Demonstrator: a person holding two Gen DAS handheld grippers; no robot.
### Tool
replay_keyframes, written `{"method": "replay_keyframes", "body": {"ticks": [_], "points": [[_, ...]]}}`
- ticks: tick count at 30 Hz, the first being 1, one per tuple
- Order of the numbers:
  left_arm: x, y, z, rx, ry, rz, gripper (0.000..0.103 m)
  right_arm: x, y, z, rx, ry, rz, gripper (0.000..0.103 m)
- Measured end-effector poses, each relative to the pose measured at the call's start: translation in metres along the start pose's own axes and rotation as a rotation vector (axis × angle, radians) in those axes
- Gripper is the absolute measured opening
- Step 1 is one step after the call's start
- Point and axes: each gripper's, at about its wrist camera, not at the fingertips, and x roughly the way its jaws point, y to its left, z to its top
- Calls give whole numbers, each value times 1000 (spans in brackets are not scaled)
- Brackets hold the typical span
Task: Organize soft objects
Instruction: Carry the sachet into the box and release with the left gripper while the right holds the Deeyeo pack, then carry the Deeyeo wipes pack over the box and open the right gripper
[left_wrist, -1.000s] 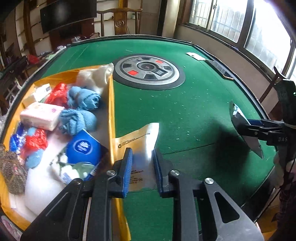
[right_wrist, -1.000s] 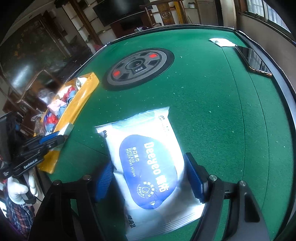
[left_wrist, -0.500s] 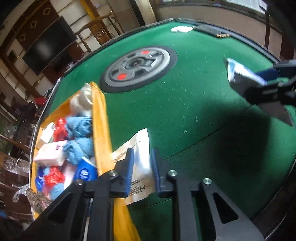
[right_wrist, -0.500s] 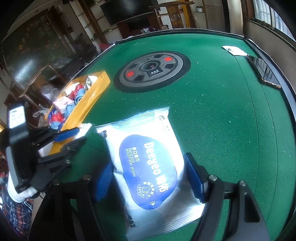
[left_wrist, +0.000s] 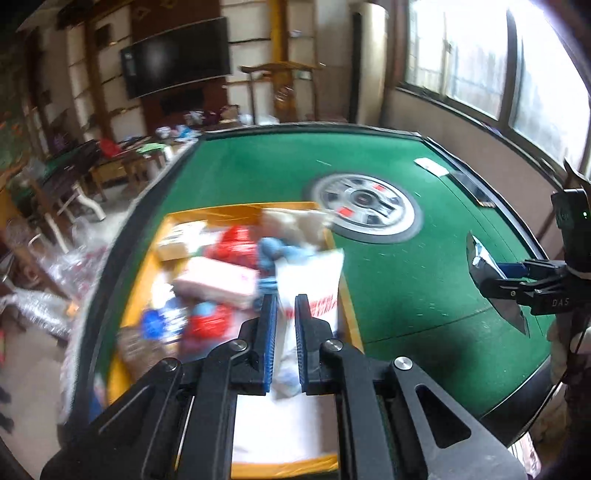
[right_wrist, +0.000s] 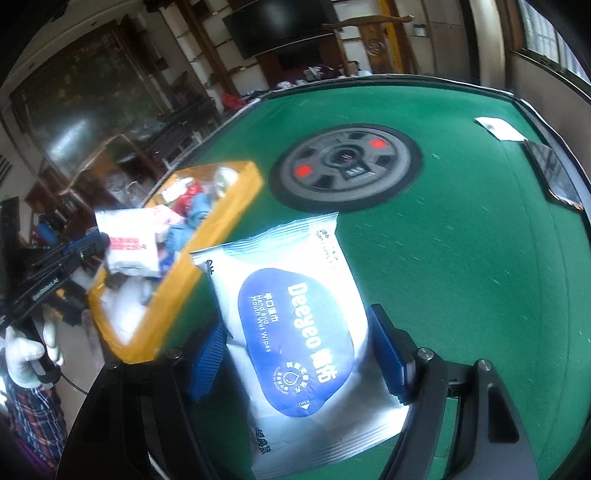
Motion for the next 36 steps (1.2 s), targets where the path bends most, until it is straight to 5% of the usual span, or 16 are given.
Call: {"method": "replay_keyframes", "body": {"ticks": [10,12,16,19,24,28,29,31,35,36], "points": [[3,82,-57,-244,61,47,10,68,123,19,-130,128,261,69],[0,90,-66,-297,45,14,19,87,142,14,-135,184,318,69],[-24,94,-72,-331,-48,5,57,114,181,3,-197,236,324,69],[-37,97,-71,-353,-108,20,62,130,203,3,-212,264,340,62],[-44,101,-72,-349,-158,31,65,143,230,0,-359,191,153,59],[-43,108,-78,-367,-160,55,65,133,245,-8,-591,-3,-207,59],[-42,108,-79,-372,-158,64,65,131,244,-9,-610,-13,-243,59],[-43,111,-81,-389,-158,78,66,118,240,-7,-561,-10,-173,59],[-49,112,-82,-408,-172,148,72,91,241,-15,-464,84,246,60],[-50,111,-83,-406,-176,166,72,92,243,-19,-465,102,267,62]]}}
